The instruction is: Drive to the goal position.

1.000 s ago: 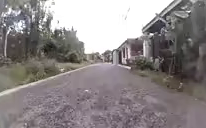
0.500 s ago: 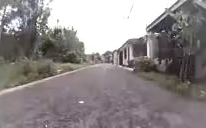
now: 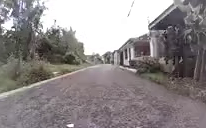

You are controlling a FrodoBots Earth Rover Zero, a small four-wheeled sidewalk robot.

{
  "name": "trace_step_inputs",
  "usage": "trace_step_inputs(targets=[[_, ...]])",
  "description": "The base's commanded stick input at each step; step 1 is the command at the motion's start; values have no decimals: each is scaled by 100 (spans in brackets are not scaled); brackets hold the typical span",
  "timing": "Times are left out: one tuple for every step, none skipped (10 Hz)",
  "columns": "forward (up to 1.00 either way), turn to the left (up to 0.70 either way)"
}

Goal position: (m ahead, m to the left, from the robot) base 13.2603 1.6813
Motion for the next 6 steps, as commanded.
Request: trace_step_inputs(targets=[[100, 23], [100, 0], [100, 0], [100, 0], [100, 0], [100, 0]])
